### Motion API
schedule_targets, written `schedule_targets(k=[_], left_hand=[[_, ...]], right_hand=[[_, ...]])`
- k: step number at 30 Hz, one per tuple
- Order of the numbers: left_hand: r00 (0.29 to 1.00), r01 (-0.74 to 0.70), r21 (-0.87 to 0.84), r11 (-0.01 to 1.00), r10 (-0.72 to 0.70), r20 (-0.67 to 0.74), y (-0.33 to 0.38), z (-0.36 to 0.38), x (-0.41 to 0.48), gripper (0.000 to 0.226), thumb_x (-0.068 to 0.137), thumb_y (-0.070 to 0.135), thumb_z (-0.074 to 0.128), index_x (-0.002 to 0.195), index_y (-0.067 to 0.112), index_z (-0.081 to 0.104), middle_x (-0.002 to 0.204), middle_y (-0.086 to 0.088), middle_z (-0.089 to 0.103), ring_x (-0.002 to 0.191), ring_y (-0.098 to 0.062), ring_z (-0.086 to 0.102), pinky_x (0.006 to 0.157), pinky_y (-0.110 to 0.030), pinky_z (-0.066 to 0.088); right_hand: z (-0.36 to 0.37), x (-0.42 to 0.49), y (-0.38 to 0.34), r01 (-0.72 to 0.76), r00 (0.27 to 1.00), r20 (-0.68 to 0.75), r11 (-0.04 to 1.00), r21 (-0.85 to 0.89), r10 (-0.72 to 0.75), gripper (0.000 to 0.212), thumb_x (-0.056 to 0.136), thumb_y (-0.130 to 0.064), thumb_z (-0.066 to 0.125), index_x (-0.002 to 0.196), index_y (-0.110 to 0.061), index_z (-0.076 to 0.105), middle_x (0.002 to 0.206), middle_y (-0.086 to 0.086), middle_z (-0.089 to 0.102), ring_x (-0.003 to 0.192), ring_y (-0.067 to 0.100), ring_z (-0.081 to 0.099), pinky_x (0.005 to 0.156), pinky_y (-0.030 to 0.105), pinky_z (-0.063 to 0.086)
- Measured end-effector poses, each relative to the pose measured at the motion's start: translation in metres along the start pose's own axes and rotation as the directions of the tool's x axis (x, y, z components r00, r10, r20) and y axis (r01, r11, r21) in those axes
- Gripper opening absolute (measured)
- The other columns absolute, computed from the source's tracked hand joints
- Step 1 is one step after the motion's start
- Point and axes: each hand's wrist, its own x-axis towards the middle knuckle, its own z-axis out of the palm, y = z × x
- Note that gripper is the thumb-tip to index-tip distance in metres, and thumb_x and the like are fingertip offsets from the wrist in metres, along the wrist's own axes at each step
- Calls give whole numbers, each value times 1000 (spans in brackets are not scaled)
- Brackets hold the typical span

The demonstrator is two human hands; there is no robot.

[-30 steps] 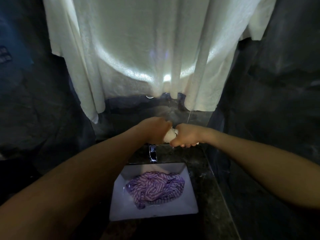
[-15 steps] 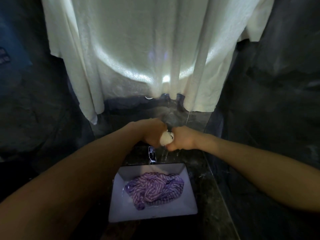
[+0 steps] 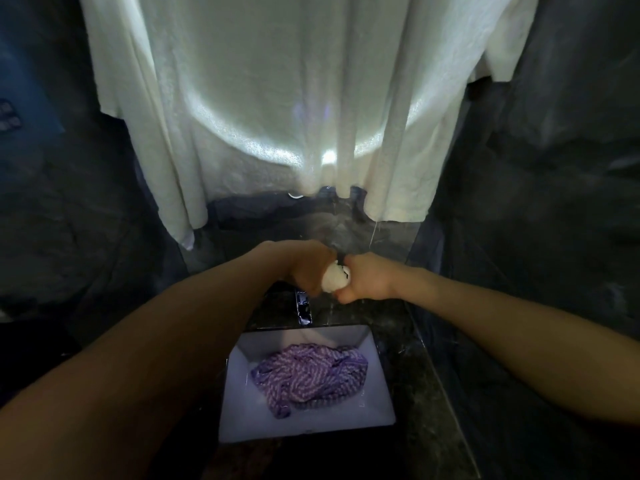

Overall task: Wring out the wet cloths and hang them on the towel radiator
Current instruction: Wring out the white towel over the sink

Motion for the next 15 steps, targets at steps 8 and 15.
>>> schedule_targets(k=[8, 15], left_hand=[[995, -31, -66, 997, 25, -100, 3, 9, 0, 59, 73, 25, 81, 125, 17, 53, 114, -4, 67, 94, -20, 63, 77, -31, 49], [966, 35, -217, 975, -89, -243, 0, 27, 0, 73, 75, 34, 80, 139, 19, 48, 118, -6, 68, 93, -22, 69, 82, -38, 59]], right_hand=[[-7, 3, 12, -31, 995, 92, 998, 51, 27, 50, 72, -46, 81, 109, -15, 65, 89, 2, 71, 71, 14, 66, 62, 28, 55], [-22, 8, 33, -490, 853, 480, 636, 596, 207, 75, 74, -83, 58, 95, -12, 68, 74, 5, 58, 58, 12, 49, 52, 23, 36]])
